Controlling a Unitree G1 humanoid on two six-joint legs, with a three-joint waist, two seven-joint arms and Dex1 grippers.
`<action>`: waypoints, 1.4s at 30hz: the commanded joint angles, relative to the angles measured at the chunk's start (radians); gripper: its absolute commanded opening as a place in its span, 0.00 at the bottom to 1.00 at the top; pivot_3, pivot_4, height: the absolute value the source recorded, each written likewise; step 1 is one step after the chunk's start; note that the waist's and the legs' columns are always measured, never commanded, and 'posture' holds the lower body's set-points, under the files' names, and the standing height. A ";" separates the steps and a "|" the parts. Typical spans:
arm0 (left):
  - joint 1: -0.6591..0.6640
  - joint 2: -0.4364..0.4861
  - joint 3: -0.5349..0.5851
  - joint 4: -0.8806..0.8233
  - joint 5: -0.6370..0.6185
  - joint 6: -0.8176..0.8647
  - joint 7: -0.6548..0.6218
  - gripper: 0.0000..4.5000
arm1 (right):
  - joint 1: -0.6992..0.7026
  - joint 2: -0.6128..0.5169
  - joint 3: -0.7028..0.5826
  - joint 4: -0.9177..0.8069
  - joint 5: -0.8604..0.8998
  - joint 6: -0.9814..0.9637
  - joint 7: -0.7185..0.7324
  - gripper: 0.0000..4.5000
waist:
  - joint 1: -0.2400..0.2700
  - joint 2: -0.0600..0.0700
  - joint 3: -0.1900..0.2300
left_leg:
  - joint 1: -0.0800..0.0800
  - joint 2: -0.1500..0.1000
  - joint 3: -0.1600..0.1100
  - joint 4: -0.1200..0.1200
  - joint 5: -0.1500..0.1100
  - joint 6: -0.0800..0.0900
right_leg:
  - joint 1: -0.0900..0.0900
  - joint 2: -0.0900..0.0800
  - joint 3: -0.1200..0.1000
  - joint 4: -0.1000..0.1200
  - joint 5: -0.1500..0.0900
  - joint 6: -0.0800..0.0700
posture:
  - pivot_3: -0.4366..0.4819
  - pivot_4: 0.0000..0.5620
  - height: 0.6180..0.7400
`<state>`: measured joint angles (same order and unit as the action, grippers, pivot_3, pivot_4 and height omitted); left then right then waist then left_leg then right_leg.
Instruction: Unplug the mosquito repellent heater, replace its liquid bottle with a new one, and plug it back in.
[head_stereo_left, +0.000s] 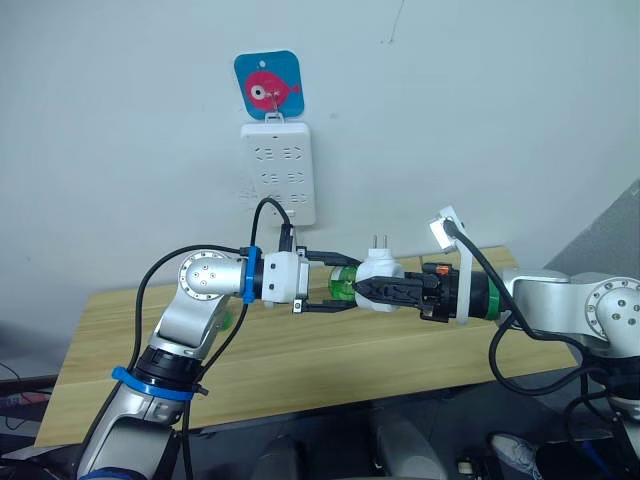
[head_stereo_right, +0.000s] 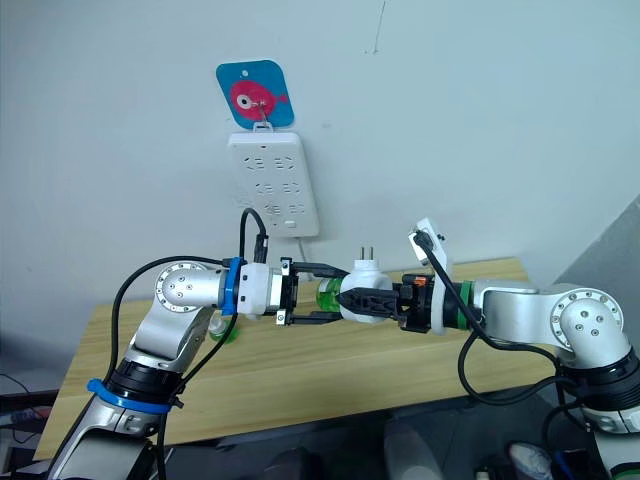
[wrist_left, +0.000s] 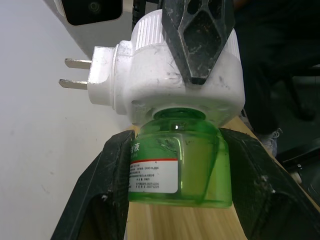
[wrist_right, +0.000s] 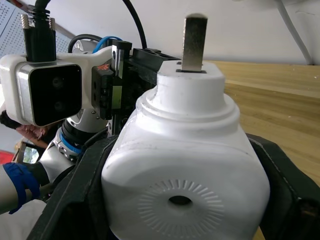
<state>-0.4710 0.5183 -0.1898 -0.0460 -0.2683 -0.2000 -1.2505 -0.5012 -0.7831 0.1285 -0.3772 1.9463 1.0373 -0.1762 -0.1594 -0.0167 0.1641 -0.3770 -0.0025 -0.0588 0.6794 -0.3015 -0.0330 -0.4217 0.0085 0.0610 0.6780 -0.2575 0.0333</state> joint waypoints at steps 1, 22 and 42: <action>0.017 -0.002 0.018 -0.059 -0.065 0.010 -0.002 0.51 | -0.010 0.018 -0.016 -0.021 0.026 -0.009 0.022 0.71 | 0.000 0.000 0.000 | 0.000 0.000 0.000 0.000 0.000 0.000 | 0.000 0.000 0.000 0.000 0.000 0.000 | 0.27 0.26 1.00; 0.054 0.003 0.076 0.016 -0.164 -0.078 -0.080 0.51 | 0.028 0.015 -0.063 0.014 0.026 0.031 0.188 0.68 | 0.005 0.000 0.000 | 0.002 0.000 0.003 0.000 0.000 0.000 | 0.000 0.000 0.001 0.000 0.000 0.000 | 0.27 0.26 1.00; -0.129 0.307 -0.001 -0.143 -0.657 1.150 -0.034 0.51 | -0.061 -0.077 -0.025 -0.094 0.026 0.031 0.212 0.68 | -0.004 -0.005 0.007 | 0.003 0.002 -0.004 0.000 0.000 0.001 | 0.000 0.006 0.001 -0.001 -0.001 0.002 | 0.28 0.27 1.00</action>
<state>-0.6098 0.7933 -0.2019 -0.2166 -0.8950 0.8387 -1.2853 -0.5439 -0.8363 0.1425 -0.4500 1.9463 1.0846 0.0070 -0.1637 -0.0213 0.1715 -0.3741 -0.0008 -0.0626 0.6785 -0.3019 -0.0322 -0.4221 0.0143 0.0624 0.6774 -0.2590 0.0357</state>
